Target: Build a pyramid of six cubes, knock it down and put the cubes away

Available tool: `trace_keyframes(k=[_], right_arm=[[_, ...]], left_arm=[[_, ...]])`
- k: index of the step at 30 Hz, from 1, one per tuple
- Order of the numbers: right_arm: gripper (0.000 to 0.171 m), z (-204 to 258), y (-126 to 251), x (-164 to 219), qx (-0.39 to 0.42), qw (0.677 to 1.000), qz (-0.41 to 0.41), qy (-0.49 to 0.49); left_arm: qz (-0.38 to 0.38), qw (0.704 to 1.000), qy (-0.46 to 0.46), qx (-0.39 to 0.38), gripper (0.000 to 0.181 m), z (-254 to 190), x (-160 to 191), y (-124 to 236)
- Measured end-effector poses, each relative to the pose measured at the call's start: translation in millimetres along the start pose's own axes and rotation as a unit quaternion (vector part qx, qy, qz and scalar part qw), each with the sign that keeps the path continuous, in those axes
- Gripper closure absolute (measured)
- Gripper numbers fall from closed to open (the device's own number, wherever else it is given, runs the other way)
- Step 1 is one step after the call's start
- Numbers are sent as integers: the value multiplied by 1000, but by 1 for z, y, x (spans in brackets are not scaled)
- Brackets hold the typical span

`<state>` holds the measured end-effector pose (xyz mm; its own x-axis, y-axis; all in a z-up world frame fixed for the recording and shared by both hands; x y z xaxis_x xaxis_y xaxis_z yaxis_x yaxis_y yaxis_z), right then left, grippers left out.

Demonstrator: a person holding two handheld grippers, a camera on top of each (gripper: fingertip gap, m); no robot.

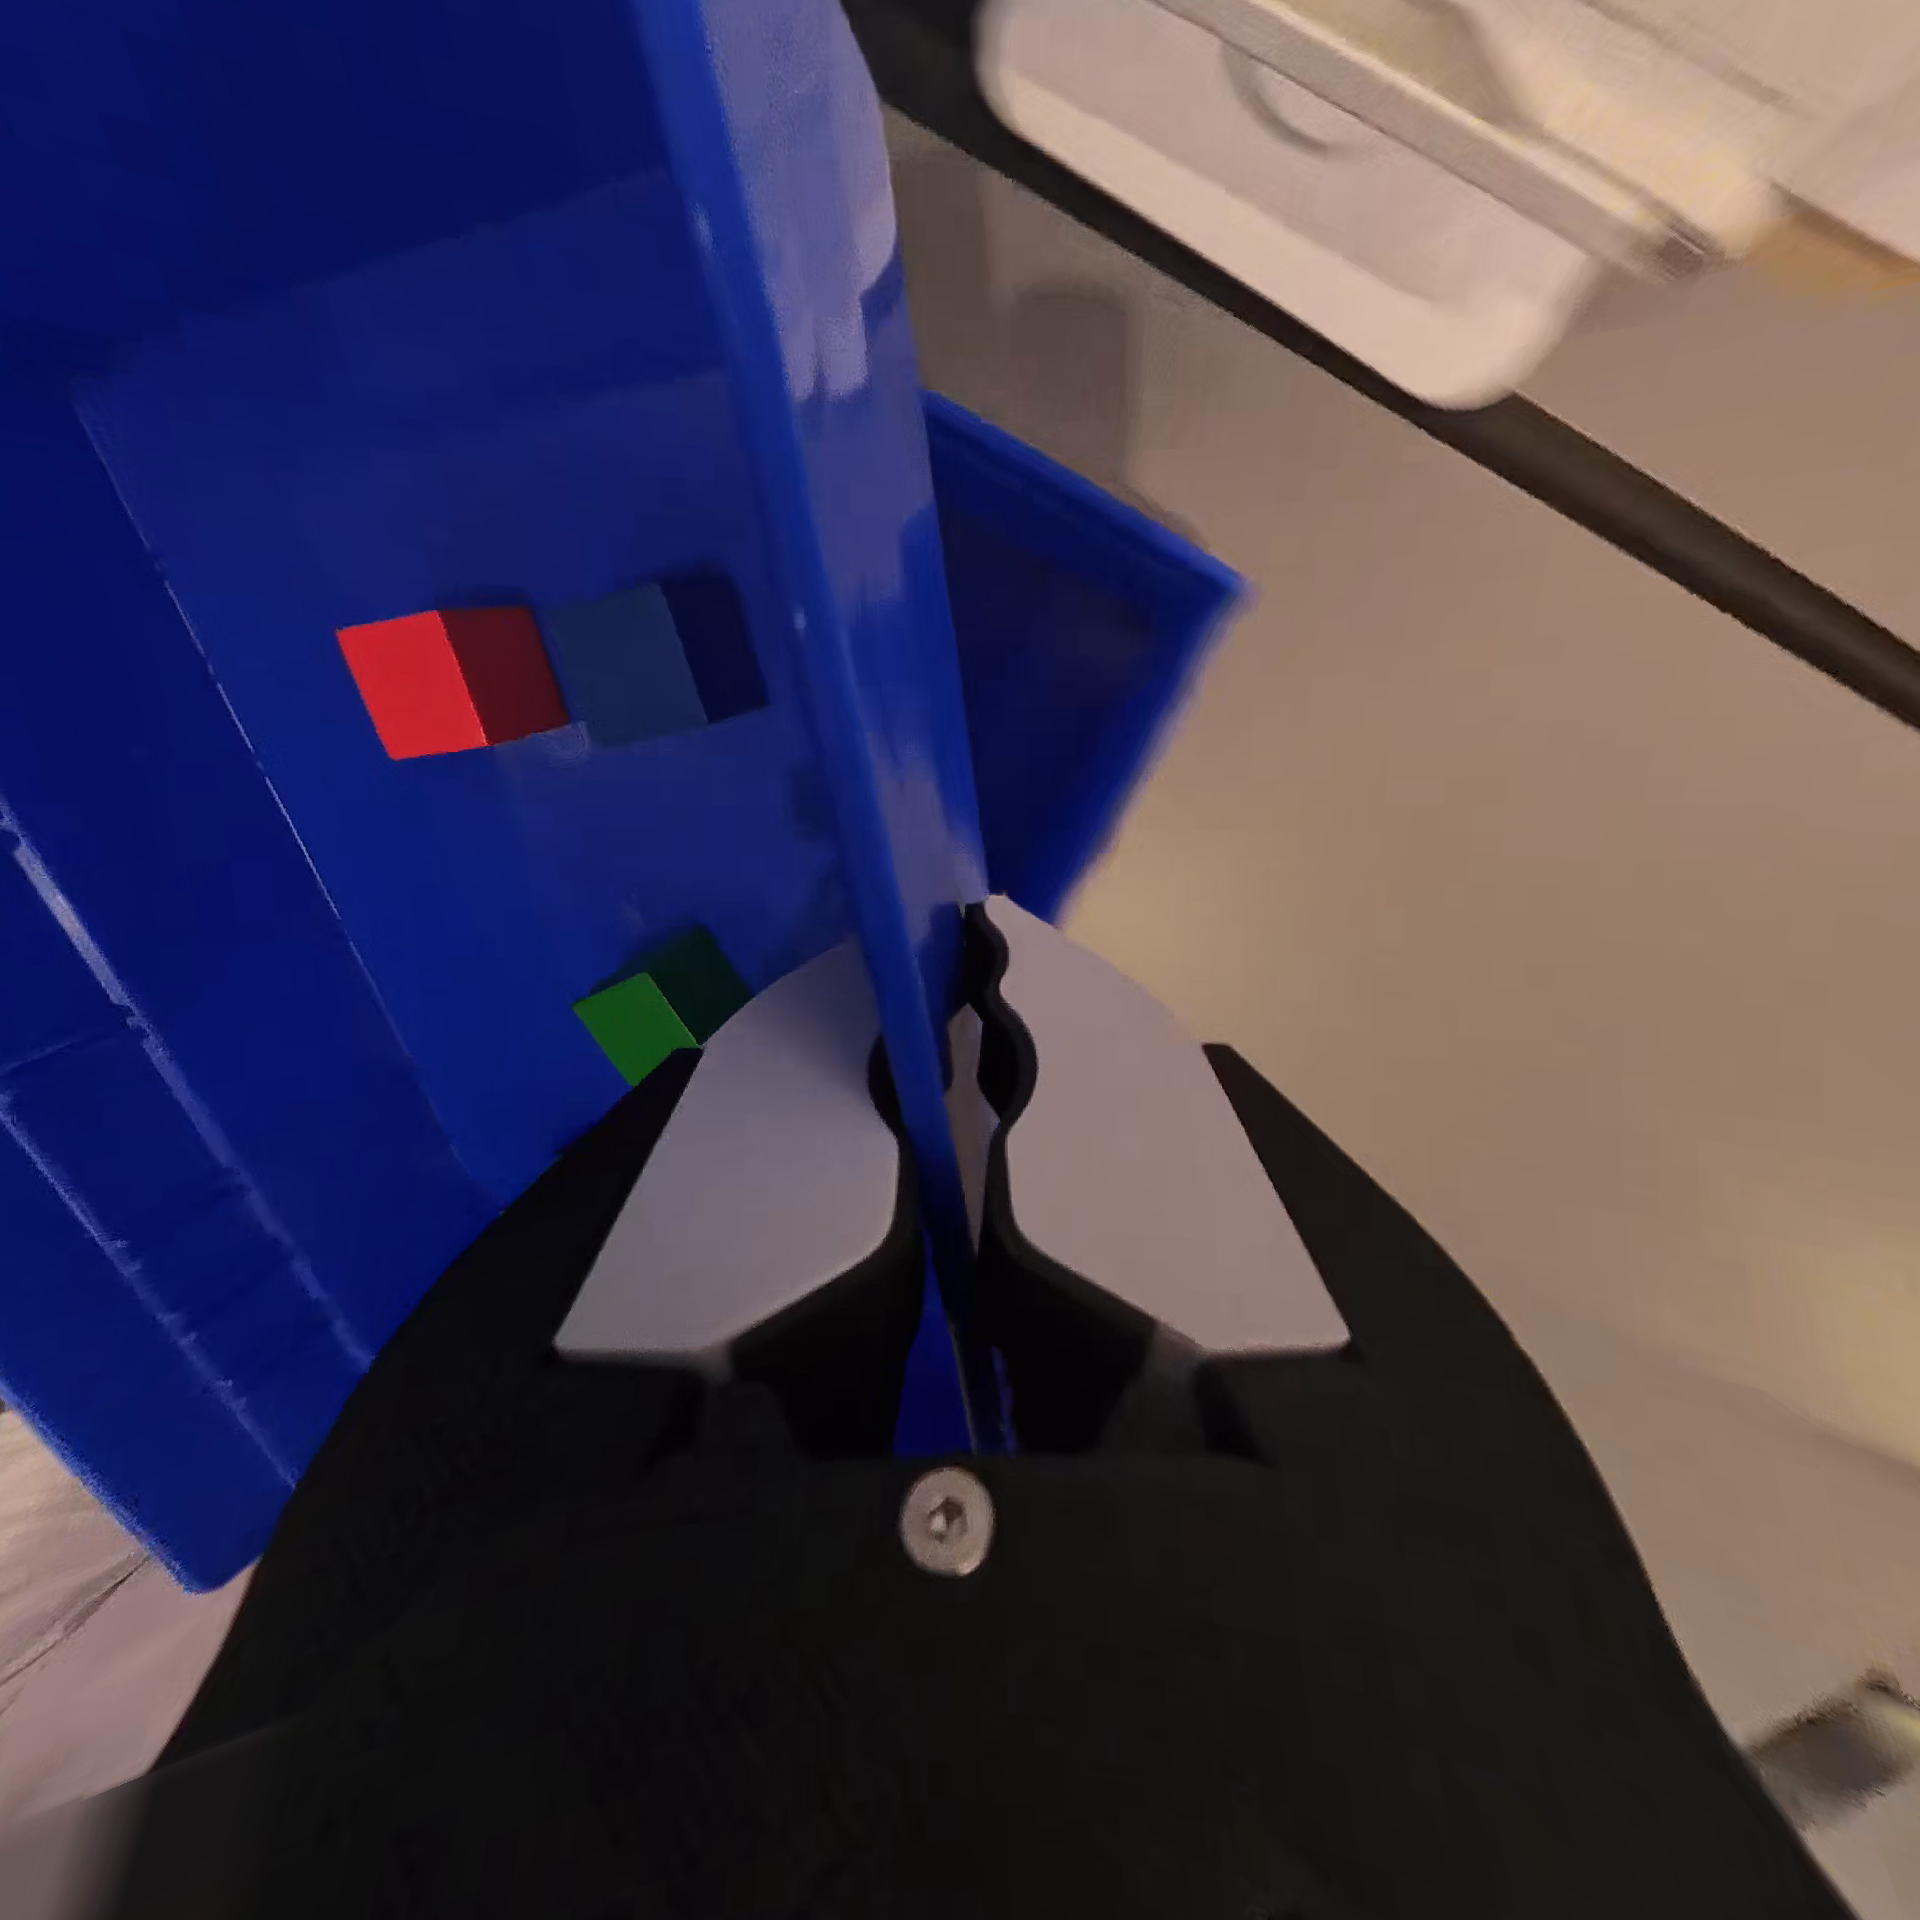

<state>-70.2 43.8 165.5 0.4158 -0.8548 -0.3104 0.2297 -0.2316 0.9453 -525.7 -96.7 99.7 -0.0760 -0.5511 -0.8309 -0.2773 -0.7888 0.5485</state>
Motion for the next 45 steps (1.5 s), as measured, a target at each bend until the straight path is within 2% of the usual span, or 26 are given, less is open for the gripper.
trace_keyframes(k=[5,10,13,18,22,24,25,27,29,31,32,35,38,40,45], right_arm=[[164,111,-69,-102,-100,992,-10,77],[163,177,-146,-153,-145,986,-15,86],[164,192,-191,-164,-122,990,-14,68],[163,191,-250,-158,-98,995,14,19],[163,186,-272,-149,-87,996,32,-5],[156,187,-276,-147,-86,996,32,-3],[155,188,-276,-147,-94,995,25,1],[149,186,-263,-151,-113,993,-28,7],[134,187,-236,-154,-115,989,-77,51],[128,189,-197,-145,-69,980,-123,140],[126,188,-175,-134,-23,971,-153,180],[114,167,-115,-81,102,941,-212,242],[107,117,-80,-20,191,934,-196,231],[107,82,-70,20,186,944,-191,194],[109,19,-70,101,166,965,-157,126]], left_arm=[[-16,999,44,-2,145,34,32,30],[-8,997,71,-41,145,70,63,49],[-1,995,93,-31,145,80,73,48],[-13,991,129,17,142,77,82,26],[-18,987,153,33,124,62,79,-7],[-15,986,165,24,110,52,74,-27],[-10,986,169,13,103,46,73,-37],[7,986,163,-17,100,38,71,-57],[31,986,156,-49,101,35,73,-77],[58,983,154,-80,104,37,77,-95],[74,983,155,-72,112,36,80,-103],[115,982,138,-62,127,37,86,-120],[127,983,109,-79,143,49,80,-125],[138,984,61,-89,149,60,75,-131],[171,985,16,-23,164,89,52,-154]])
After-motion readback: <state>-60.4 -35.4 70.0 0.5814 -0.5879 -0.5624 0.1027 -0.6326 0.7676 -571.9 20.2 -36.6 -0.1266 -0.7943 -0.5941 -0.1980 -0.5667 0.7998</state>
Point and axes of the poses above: each gripper's, where its closed fingertips meet, y back along the fingers, x out of its underside, z = x × y across the jaws, the point moved 9 cm from there along y, back along the fingers, and after that the axes turned 15 degrees about y, right-handed, at the moved point
